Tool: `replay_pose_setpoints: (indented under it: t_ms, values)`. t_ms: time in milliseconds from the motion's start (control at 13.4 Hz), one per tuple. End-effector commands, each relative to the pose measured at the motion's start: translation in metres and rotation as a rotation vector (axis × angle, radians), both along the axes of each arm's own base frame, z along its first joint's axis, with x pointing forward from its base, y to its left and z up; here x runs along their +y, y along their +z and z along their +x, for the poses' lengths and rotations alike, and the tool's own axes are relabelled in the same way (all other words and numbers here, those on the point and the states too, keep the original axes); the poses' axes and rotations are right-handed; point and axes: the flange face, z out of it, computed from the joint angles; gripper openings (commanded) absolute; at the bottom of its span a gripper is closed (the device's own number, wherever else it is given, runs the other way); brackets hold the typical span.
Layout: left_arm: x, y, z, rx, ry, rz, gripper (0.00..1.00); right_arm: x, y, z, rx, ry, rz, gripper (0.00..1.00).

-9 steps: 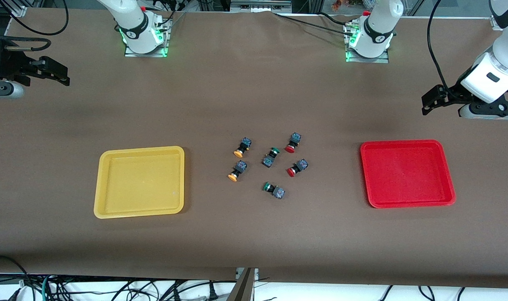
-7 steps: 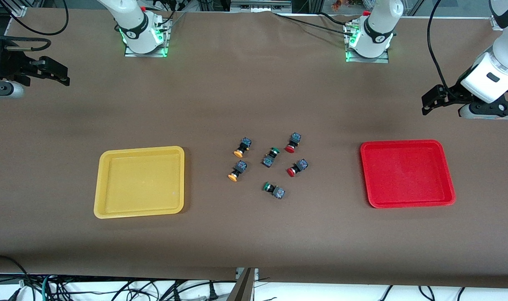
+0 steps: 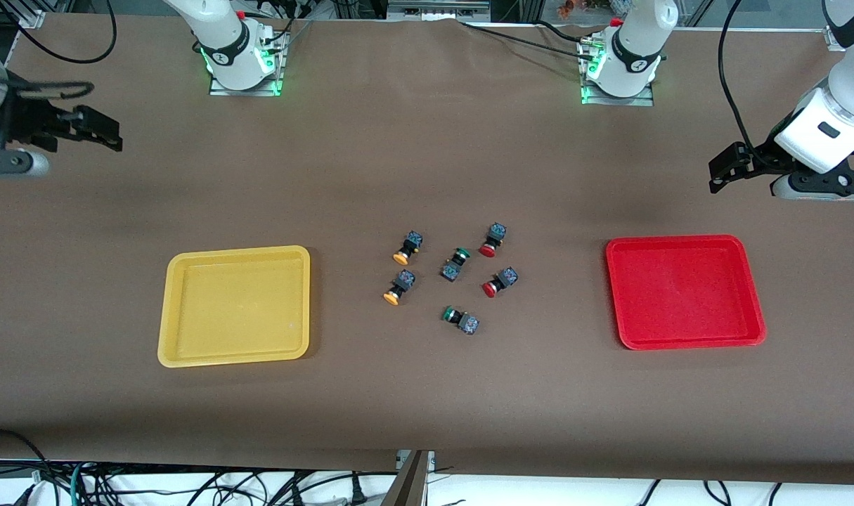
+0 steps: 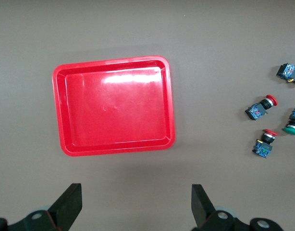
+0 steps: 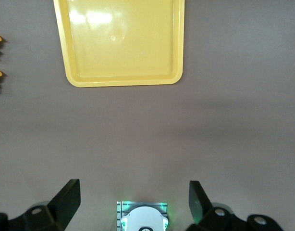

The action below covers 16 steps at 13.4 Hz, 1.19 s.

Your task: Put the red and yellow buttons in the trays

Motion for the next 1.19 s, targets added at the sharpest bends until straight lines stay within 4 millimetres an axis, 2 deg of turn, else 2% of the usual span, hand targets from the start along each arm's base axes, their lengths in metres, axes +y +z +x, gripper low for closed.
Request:
replay_pose_setpoints:
  t_ms: [0, 75, 224, 299, 373, 522, 597, 672, 746, 970, 1119]
  values:
    - [0.0, 0.005, 0.003, 0.008, 0.01, -0.028, 1.0, 0.004, -0.042, 0.024, 0.049, 0.015, 0.0, 1.0]
    - [0.0, 0.006, 0.003, 0.006, 0.01, -0.028, 1.0, 0.015, -0.057, 0.034, 0.044, 0.013, 0.01, 1.0]
    - [-0.001, 0.005, 0.004, 0.008, 0.007, -0.028, 1.0, 0.06, -0.096, 0.052, 0.037, 0.027, 0.04, 1.0]
    - [-0.004, 0.004, 0.004, 0.011, 0.003, -0.028, 1.0, 0.073, -0.117, 0.064, 0.018, -0.031, 0.04, 1.0]
    - [-0.012, -0.006, 0.005, 0.043, -0.017, -0.03, 1.0, 0.102, -0.147, 0.073, 0.006, -0.079, 0.03, 1.0]
    - [-0.059, -0.045, 0.011, 0.135, -0.1, -0.029, 1.0, 0.151, -0.192, 0.082, -0.026, -0.153, 0.015, 1.0]
    - [-0.071, -0.067, 0.018, 0.172, -0.121, -0.031, 1.0, 0.176, -0.209, 0.083, -0.045, -0.212, 0.004, 1.0]
    - [-0.106, -0.089, 0.026, 0.207, -0.18, -0.028, 1.0, 0.201, -0.23, 0.082, -0.06, -0.271, -0.005, 1.0]
    - [-0.126, -0.118, 0.036, 0.247, -0.229, -0.029, 1.0, 0.229, -0.248, 0.077, -0.071, -0.318, -0.013, 1.0]
    - [-0.176, -0.177, 0.058, 0.281, -0.306, -0.05, 1.0, 0.296, -0.293, 0.06, -0.105, -0.433, -0.021, 1.0]
    - [-0.221, -0.208, 0.056, 0.257, -0.408, -0.053, 1.0, 0.329, -0.32, 0.048, -0.123, -0.491, -0.016, 1.0]
